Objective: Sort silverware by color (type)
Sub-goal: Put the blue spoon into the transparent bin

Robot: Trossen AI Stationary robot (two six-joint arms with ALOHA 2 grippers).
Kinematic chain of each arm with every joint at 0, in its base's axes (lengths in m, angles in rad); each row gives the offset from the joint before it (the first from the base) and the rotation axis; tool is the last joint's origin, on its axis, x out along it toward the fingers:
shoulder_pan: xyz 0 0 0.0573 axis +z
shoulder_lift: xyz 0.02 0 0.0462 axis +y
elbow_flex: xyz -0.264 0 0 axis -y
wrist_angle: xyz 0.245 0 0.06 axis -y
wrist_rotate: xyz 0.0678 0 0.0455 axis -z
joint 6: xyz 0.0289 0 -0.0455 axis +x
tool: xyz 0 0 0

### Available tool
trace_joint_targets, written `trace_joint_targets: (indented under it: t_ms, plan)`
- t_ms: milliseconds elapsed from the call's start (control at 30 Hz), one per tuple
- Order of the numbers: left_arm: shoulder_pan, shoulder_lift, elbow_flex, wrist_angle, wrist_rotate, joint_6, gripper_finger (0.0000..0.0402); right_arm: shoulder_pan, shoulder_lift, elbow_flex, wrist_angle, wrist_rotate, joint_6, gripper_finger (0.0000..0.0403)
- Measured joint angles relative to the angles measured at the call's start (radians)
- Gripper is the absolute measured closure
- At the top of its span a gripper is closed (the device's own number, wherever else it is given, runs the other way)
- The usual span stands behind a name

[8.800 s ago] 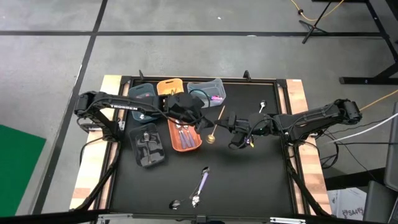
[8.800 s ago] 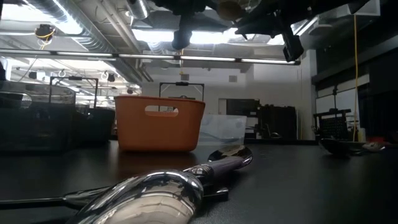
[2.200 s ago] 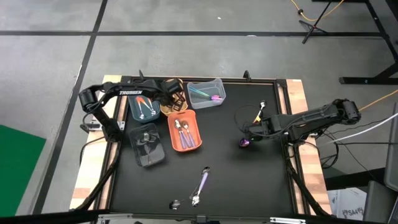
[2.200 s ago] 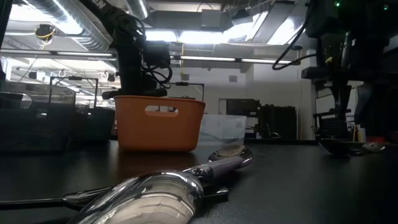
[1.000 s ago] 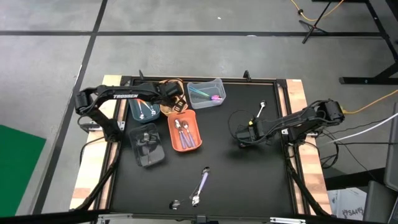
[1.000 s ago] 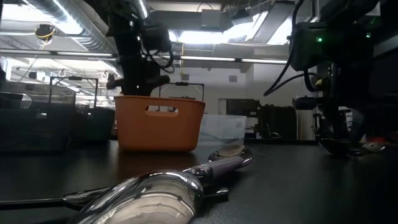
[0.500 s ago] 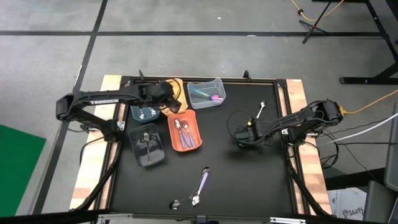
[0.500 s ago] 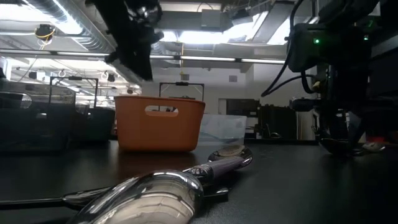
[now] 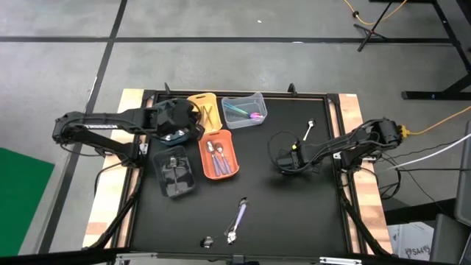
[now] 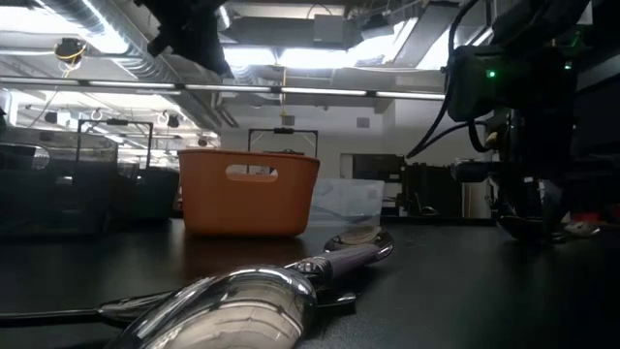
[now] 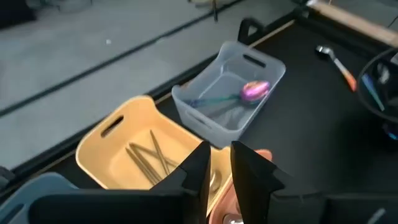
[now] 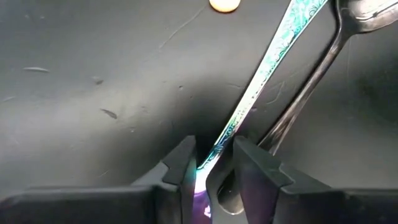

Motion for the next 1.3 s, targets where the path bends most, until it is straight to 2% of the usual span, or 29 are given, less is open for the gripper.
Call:
trace_joint_targets:
  t_ms: [267, 433, 867, 1300]
  plan:
    - [-0.066, -0.022, 0.000, 0.001, -0.082, -0.005, 0.0344, 0.000, 0.013, 0.001, 0.003, 0.005, -0.003, 0.0360]
    - [-0.074, -0.022, 0.000, 0.001, -0.088, -0.006, 0.0344, 0.001, 0.013, 0.000, 0.011, 0.020, -0.016, 0.0395]
    - [-0.073, -0.022, 0.000, 0.001, -0.089, -0.006, 0.0344, 0.001, 0.017, 0.018, 0.003, 0.056, -0.083, 0.0401]
    - [-0.073, -0.022, 0.000, -0.063, -0.138, -0.026, 0.0344, -0.001, 0.018, 0.173, -0.126, 0.175, -0.179, 0.0402]
